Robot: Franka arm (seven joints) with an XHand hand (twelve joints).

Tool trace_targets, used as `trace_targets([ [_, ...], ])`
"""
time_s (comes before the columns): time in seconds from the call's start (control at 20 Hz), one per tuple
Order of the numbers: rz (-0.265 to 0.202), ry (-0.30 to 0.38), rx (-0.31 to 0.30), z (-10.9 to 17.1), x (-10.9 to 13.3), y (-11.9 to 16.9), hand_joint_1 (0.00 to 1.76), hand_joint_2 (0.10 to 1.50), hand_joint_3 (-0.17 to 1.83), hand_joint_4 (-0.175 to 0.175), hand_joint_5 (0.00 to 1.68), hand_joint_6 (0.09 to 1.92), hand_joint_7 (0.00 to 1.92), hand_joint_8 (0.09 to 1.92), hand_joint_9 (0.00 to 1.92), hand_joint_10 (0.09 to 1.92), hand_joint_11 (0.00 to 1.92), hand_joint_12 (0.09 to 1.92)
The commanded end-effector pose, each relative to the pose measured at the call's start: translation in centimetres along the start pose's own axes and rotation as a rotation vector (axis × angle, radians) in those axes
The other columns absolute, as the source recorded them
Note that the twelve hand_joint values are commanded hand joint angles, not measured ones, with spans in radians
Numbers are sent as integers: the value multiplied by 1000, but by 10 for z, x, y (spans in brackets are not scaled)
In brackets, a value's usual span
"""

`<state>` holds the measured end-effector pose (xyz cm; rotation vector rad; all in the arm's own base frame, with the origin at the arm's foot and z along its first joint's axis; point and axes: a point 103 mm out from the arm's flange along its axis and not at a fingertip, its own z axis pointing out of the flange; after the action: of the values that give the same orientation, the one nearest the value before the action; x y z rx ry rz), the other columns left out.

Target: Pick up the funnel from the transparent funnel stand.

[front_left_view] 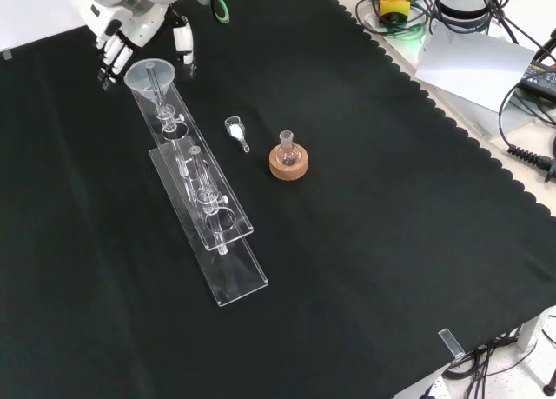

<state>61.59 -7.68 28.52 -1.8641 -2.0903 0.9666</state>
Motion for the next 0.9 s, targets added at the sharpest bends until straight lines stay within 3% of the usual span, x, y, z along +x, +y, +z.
trace_targets([
  [0.05,3,-23,-2,-4,5,4,733,732,232,47,100,87,0,483,340,729,172,1408],
  [0.25,11,-51,-1,-7,18,2,742,681,352,46,111,87,0,511,356,715,182,1404],
  [0.7,7,-52,6,-7,14,4,760,649,454,43,148,87,4,562,430,683,207,1394],
  [0.9,33,-59,12,-9,20,2,771,654,468,42,167,87,11,572,451,678,215,1394],
])
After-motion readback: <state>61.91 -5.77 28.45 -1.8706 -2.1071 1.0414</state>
